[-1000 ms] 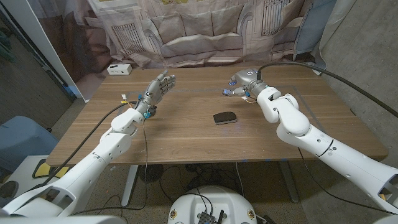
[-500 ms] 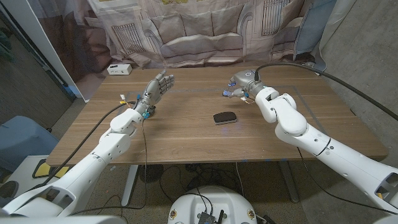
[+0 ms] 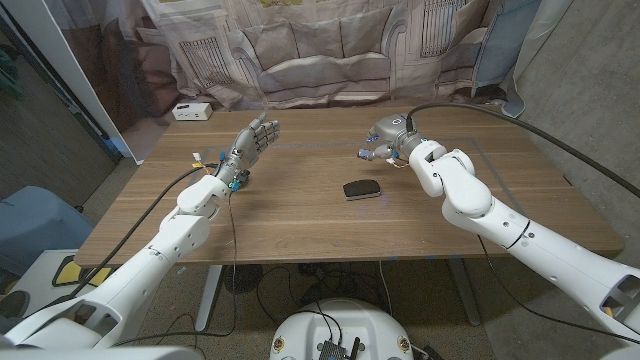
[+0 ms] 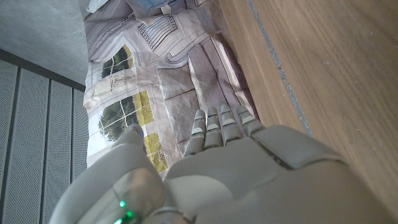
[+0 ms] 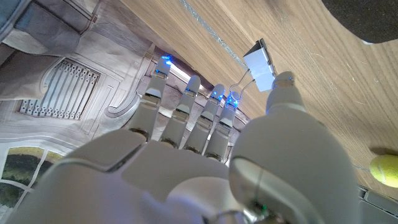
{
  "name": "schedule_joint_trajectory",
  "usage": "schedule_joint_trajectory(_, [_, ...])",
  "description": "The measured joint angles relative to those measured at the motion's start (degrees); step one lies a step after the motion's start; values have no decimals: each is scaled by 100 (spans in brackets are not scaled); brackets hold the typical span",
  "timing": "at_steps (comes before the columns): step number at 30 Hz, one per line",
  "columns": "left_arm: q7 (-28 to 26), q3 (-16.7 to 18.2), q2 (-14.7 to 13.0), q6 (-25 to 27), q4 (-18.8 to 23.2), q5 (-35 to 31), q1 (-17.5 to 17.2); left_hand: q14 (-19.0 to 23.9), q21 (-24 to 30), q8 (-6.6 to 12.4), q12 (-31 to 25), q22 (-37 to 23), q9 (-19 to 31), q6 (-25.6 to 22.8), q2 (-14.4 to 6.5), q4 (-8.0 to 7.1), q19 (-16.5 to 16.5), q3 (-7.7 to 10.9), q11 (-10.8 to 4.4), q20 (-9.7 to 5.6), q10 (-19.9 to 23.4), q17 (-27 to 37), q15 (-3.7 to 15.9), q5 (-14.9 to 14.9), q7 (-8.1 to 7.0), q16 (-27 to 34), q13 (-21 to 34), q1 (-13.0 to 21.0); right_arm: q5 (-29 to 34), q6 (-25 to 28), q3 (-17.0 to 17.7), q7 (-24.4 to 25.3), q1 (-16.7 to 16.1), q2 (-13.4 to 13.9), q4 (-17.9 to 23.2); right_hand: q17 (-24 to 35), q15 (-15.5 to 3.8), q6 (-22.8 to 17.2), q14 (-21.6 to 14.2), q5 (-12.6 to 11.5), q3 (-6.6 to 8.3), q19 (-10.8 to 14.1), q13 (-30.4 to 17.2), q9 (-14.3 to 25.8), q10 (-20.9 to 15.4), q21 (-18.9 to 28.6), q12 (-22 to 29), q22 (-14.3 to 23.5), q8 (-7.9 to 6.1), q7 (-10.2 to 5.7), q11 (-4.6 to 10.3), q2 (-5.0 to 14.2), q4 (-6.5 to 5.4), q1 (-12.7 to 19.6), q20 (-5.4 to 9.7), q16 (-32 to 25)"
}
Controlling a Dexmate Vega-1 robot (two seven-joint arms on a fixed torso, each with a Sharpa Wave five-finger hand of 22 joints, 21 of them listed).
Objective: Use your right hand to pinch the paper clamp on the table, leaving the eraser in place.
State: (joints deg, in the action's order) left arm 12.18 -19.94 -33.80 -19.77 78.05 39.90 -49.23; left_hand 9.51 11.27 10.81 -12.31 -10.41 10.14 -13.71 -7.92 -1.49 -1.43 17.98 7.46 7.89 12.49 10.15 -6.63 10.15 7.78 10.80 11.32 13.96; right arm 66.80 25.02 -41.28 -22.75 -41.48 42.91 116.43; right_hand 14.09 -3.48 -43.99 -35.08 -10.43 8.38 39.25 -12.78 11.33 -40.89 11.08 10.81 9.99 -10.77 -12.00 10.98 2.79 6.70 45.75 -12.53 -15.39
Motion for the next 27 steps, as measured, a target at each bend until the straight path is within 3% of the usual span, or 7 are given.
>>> schedule_joint_trajectory(27, [130, -63, 60, 19, -123, 9, 98, 0, 0, 0, 0, 0, 0, 0, 0, 1, 0, 48, 0, 0, 0, 0, 0, 0, 0, 0, 0, 0, 141, -341, -165, -377, 150, -59, -157, -53, 9, 51, 72, -62, -12, -92, -1, 2, 172, -7, 0, 0, 16, -51, -13, -68, 12, -68, 19, 92])
